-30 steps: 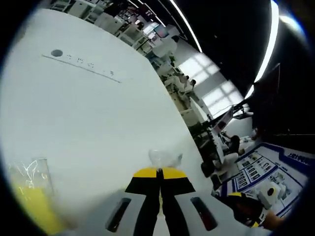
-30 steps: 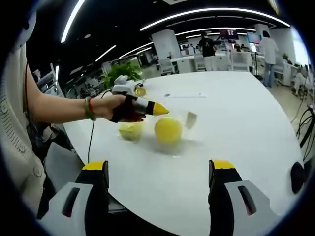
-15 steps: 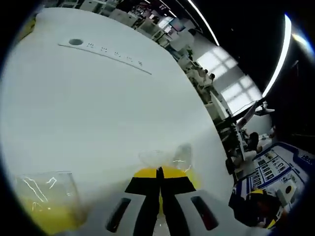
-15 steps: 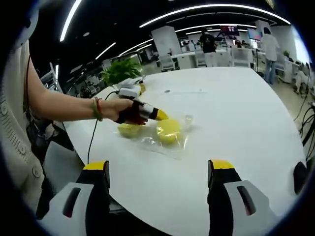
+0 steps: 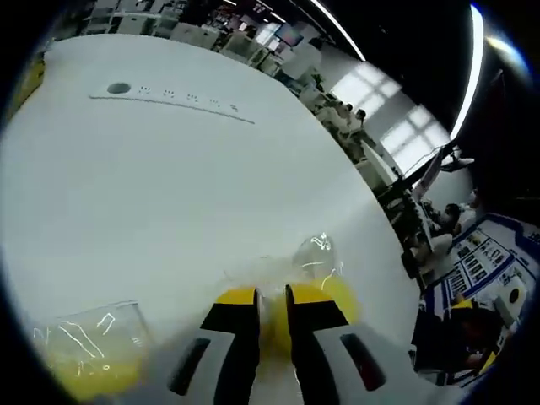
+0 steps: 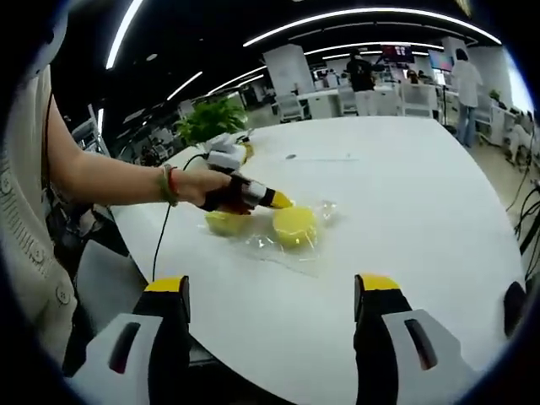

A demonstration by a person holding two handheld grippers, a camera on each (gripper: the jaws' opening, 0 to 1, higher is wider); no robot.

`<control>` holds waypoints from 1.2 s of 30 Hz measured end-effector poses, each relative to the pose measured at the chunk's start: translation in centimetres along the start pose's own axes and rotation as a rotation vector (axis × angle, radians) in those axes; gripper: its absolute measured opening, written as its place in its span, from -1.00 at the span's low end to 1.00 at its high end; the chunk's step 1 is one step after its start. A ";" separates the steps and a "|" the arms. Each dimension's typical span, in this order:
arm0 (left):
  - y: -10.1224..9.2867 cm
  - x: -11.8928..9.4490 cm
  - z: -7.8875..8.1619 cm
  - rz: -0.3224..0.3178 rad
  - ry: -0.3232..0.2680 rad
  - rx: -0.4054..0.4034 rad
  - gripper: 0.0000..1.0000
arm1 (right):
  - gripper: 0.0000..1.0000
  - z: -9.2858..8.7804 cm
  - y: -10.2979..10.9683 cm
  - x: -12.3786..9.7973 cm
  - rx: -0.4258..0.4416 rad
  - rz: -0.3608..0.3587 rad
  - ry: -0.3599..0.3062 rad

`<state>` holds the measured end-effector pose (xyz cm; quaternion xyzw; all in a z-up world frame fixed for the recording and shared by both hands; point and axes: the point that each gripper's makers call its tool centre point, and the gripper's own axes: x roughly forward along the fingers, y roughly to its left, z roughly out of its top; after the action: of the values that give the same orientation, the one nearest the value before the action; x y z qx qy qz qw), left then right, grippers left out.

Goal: Compare the silicone blocks by pressing each to a similar depth, holding the contact briefly, and releasing to observe deformation and rebound differences across the visible hardness samples.

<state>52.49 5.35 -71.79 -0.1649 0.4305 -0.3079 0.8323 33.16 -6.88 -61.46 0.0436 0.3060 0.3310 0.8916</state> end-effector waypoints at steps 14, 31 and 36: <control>-2.0 -6.9 -3.2 0.026 0.043 0.306 -0.41 | 0.46 0.6 3.7 0.1 -0.045 0.046 0.002; -3.8 -19.9 -6.7 -0.017 -0.168 0.257 -0.09 | 0.50 1.4 8.8 1.2 -0.066 0.119 -0.094; -3.6 -23.1 -7.5 -0.023 -0.265 0.240 0.08 | 0.52 0.7 9.3 1.5 -0.066 0.134 -0.089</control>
<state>34.89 17.65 -59.94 -0.1084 0.2752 -0.3423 0.8918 29.20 1.39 -59.02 0.0493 0.2516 0.3976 0.8810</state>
